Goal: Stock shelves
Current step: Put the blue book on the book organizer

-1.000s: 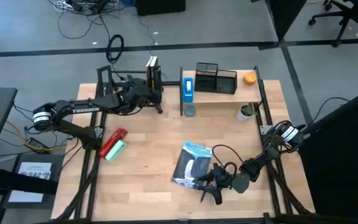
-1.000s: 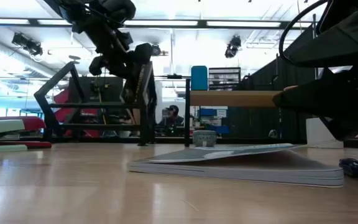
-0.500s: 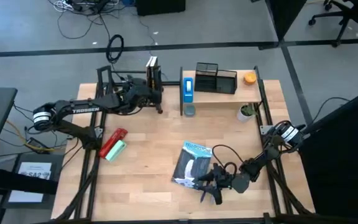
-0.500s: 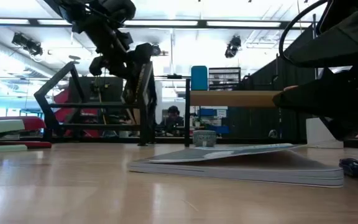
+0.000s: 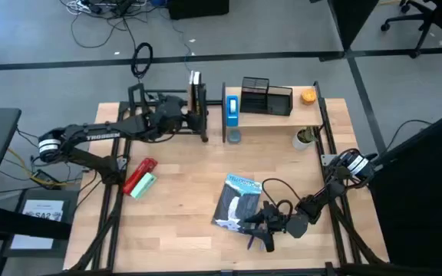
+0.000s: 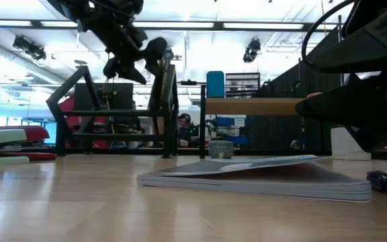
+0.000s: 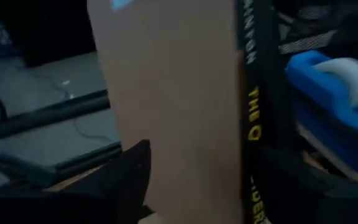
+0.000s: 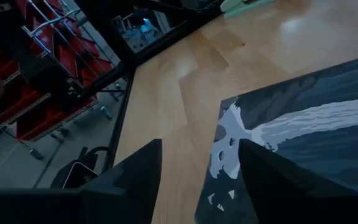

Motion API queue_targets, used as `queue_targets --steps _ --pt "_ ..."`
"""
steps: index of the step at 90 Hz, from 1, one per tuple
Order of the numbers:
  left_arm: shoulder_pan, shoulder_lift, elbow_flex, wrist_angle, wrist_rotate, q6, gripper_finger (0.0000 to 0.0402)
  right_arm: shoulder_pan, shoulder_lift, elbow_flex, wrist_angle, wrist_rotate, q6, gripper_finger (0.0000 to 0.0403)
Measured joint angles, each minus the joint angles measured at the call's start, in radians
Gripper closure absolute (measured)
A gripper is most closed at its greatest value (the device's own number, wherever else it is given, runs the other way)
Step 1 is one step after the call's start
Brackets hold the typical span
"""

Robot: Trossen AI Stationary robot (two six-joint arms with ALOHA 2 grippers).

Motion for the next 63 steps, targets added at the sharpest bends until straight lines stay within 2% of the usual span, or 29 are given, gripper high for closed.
queue_targets --steps 18,35,44,52,63 --pt "-0.001 -0.028 0.031 0.002 0.041 0.062 0.0154 0.0 0.0 0.0 0.0 0.0 0.0 0.0218" --pt "-0.06 -0.028 0.128 -0.031 0.049 0.178 0.0164 0.0 0.0 0.0 -0.005 0.0 0.0 0.0218" --pt "-0.135 -0.028 0.203 -0.116 0.048 0.232 0.0178 -0.001 -0.001 0.0 -0.005 -0.012 0.0 0.0218" --pt "-0.247 -0.027 0.259 -0.192 0.049 0.231 0.0192 -0.015 -0.023 -0.001 -0.008 -0.075 -0.013 0.0218" --pt "-0.431 -0.004 0.282 -0.246 0.055 0.15 0.0208 -0.062 -0.095 -0.001 -0.065 -0.164 -0.001 0.0224"
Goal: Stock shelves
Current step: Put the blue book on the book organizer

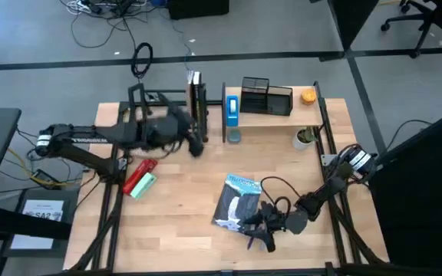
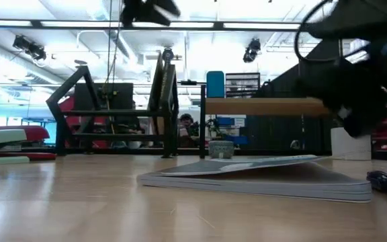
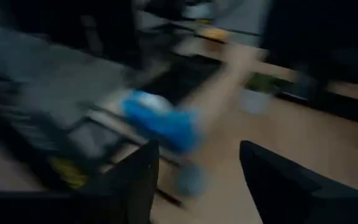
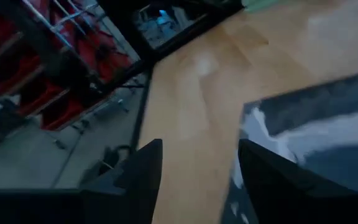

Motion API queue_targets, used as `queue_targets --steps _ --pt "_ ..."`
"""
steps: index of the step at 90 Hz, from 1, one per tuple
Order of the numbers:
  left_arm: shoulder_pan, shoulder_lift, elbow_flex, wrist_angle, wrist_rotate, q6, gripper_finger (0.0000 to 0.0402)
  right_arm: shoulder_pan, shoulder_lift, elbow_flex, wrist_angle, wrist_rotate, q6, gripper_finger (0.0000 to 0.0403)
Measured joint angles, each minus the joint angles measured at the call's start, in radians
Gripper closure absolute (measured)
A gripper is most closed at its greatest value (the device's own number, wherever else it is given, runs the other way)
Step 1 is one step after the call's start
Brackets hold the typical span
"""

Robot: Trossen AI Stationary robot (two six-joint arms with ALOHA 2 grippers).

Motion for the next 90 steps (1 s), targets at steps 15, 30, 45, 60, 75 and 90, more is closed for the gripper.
queue_targets --steps 15,30,45,60,75,90 --pt "-0.184 0.106 -0.028 -0.007 0.003 -0.234 0.0227 -0.091 -0.2 0.0 -0.391 -0.158 0.09 0.025" --pt "-0.257 0.28 -0.034 -0.003 0.003 -0.417 0.0235 -0.157 -0.393 0.0 -0.9 -0.278 0.255 0.0288" --pt "-0.247 0.455 -0.034 0.019 0.091 -0.603 0.0236 -0.169 -0.407 0.0 -1.182 -0.36 0.399 0.0329" --pt "-0.225 0.589 -0.035 0.091 0.271 -0.634 0.0218 -0.163 -0.297 0.002 -1.102 -0.341 0.445 0.0362" --pt "-0.209 0.664 -0.033 0.173 0.371 -0.661 0.0183 -0.195 -0.192 0.006 -0.951 -0.343 0.473 0.0391" --pt "-0.202 0.708 -0.035 0.27 0.366 -0.69 0.0146 -0.225 -0.173 0.002 -0.868 -0.342 0.425 0.0401"
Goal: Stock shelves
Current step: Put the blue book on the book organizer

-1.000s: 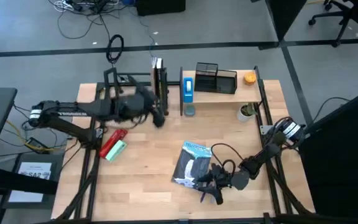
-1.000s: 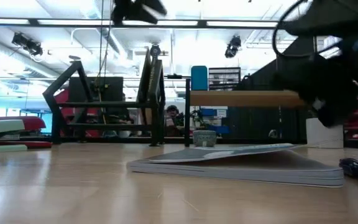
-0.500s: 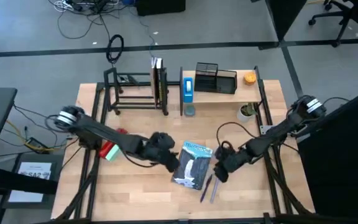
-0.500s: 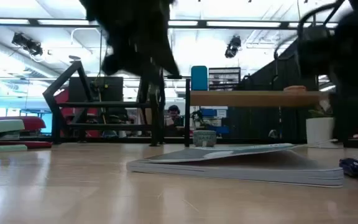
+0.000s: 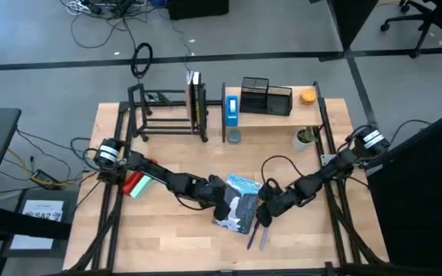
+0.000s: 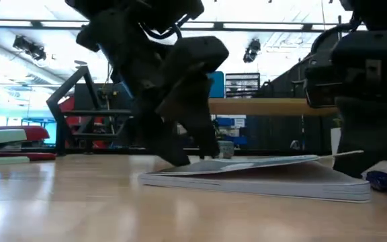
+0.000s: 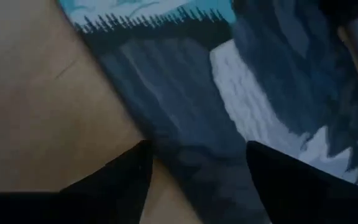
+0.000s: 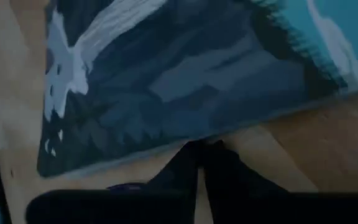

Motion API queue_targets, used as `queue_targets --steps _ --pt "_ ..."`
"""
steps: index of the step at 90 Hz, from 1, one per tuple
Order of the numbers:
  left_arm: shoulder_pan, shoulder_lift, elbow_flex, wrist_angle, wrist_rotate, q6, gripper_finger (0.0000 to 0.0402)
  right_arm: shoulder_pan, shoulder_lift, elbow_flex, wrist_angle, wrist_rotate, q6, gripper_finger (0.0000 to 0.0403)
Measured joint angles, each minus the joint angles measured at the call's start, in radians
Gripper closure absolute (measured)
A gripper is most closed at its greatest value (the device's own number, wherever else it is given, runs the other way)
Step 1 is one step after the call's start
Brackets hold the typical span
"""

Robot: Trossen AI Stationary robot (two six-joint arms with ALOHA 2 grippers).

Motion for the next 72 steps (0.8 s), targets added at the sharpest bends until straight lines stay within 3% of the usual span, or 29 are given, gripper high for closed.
queue_targets --steps 22,58,72 --pt "0.011 0.015 -0.002 0.082 0.005 0.001 0.0133 -0.011 0.001 0.001 -0.003 -0.012 -0.032 0.0402" --pt "0.015 0.013 -0.004 0.241 0.206 0.012 0.0152 0.05 0.002 0.003 -0.042 0.026 -0.035 0.0403" --pt "0.016 -0.009 -0.004 0.237 0.209 0.013 0.0152 0.087 0.002 0.003 -0.056 0.036 -0.032 0.0403"
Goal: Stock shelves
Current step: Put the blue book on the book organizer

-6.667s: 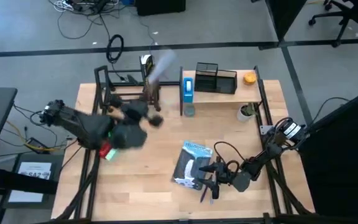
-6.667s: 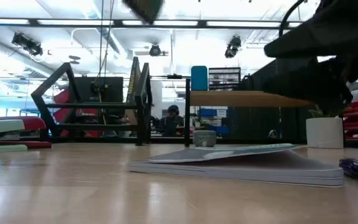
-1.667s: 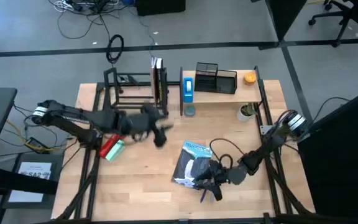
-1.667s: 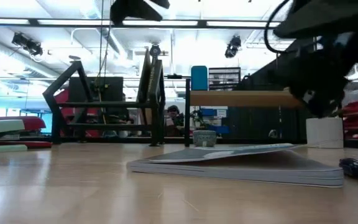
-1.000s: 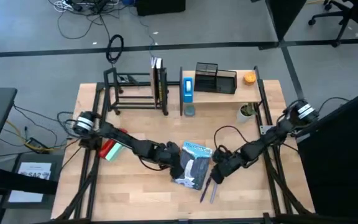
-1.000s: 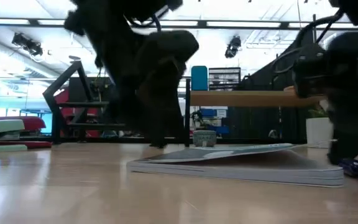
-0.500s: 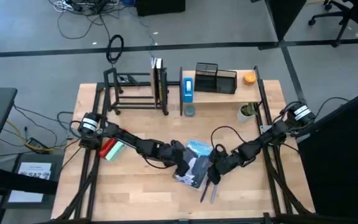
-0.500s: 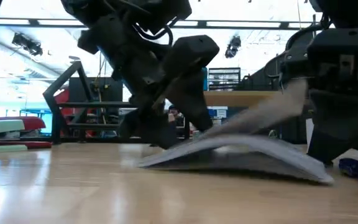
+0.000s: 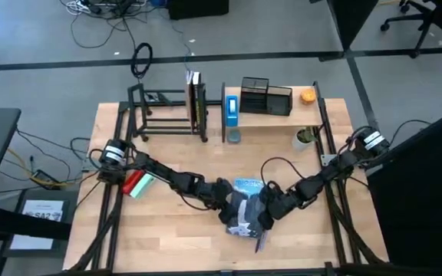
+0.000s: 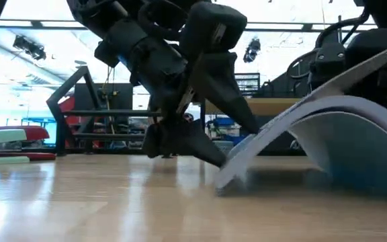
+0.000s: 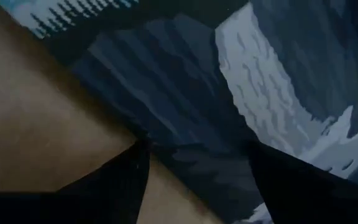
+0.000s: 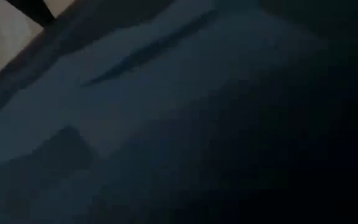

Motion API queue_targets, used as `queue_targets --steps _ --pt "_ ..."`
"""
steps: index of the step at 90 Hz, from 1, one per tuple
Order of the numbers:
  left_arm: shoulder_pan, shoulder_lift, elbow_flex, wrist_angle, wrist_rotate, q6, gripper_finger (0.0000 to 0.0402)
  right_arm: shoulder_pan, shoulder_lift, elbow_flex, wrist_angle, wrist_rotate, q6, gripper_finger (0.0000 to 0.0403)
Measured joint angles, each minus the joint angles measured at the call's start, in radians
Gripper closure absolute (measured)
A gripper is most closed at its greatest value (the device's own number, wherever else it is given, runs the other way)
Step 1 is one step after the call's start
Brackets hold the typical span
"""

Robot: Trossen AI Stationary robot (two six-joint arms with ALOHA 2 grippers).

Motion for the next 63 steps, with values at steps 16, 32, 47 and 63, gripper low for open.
queue_targets --steps 16,32,47,63 --pt "0.0 -0.017 0.0 0.014 -0.003 0.018 0.0152 0.026 0.0 -0.001 -0.004 0.021 0.0 0.0403" --pt "0.005 -0.037 0.0 0.021 -0.002 0.024 0.0152 0.027 0.0 -0.002 -0.009 0.013 -0.016 0.0403" --pt "0.009 -0.108 0.001 0.01 -0.003 0.061 0.0152 0.044 0.0 -0.003 -0.008 0.021 -0.065 0.0403" --pt "0.028 -0.161 0.011 -0.038 -0.07 0.109 0.0152 0.057 0.0 -0.003 -0.007 0.046 -0.077 0.0403"
